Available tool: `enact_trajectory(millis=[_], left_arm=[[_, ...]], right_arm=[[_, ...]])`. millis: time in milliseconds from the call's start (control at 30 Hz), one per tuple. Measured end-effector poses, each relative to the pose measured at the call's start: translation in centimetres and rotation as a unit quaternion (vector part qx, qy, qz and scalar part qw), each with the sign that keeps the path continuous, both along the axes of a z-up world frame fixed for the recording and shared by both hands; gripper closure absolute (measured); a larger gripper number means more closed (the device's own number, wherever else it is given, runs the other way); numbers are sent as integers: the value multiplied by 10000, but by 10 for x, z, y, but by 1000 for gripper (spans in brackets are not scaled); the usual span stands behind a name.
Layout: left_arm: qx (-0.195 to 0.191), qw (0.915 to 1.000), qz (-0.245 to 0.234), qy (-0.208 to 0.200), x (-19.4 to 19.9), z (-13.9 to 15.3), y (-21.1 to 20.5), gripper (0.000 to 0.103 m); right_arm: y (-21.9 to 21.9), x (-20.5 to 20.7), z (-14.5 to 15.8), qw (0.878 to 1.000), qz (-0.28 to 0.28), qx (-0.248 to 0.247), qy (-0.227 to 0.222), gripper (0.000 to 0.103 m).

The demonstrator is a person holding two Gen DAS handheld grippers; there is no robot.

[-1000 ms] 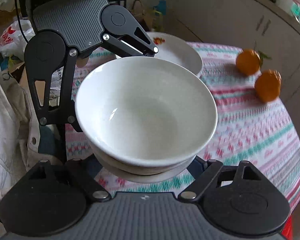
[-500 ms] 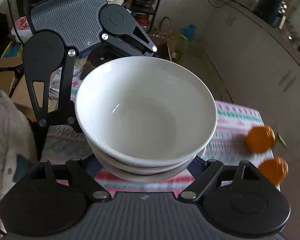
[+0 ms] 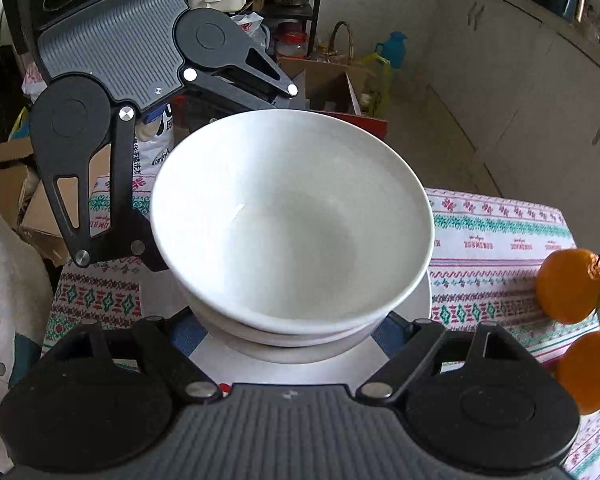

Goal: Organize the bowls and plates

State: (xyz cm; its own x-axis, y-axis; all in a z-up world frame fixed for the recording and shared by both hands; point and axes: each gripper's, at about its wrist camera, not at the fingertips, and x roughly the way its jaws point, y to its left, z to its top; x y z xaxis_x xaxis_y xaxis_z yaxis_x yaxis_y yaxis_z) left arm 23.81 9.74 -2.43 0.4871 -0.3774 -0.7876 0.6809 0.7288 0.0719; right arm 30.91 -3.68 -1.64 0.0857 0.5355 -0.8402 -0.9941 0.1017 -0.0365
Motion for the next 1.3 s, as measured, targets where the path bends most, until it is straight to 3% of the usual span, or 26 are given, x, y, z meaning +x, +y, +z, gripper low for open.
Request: enact_trajectory(millis=[333, 400, 433, 533, 633, 700, 833, 933, 1033, 1133, 1200, 1300], left_arm=[[-133, 9999, 67, -18, 4, -6, 5, 23], [-139, 9998, 91, -52, 2, -7, 5, 23], [-158, 9998, 111, -80, 0, -6, 5, 21], [-193, 9995, 209, -162, -7, -4, 6, 9], [7, 9985, 430, -332, -22, -2, 6, 7], [153, 9958, 727, -537, -37, 0, 6, 7], [-62, 9870, 1257, -998, -79, 12, 6, 3], [-258, 9713, 1951, -1337, -107, 23, -1, 1], [-318, 9472, 2803, -1527, -126, 31, -15, 1], [-434, 9309, 3344, -1407, -138, 36, -26, 1], [-684, 9231, 3504, -1426, -150, 42, -33, 1], [-722, 9130, 3645, -1683, -170, 52, -48, 1]], right_arm=[[-2, 2, -5, 9998, -176, 103, 28, 15], [-4, 0, -4, 9997, -200, 129, 31, 11], [-5, -1, -4, 9996, -215, 149, 49, 5], [-11, -7, -2, 9992, -383, 143, -44, 4], [-23, -16, 2, 9967, -765, 98, -239, 2], [-32, -26, 5, 9895, -1369, 26, -473, 0], [-57, -57, 11, 9655, -2537, 76, -580, 0], [-74, -85, 18, 9335, -3523, 250, -610, 0], [-88, -113, 26, 8705, -4851, 454, -698, 0], [-101, -142, 31, 8197, -5613, 859, -746, 0], [-103, -162, 36, 8028, -5828, 975, -797, 0], [-103, -191, 44, 7924, -5919, 1023, -1058, 0]])
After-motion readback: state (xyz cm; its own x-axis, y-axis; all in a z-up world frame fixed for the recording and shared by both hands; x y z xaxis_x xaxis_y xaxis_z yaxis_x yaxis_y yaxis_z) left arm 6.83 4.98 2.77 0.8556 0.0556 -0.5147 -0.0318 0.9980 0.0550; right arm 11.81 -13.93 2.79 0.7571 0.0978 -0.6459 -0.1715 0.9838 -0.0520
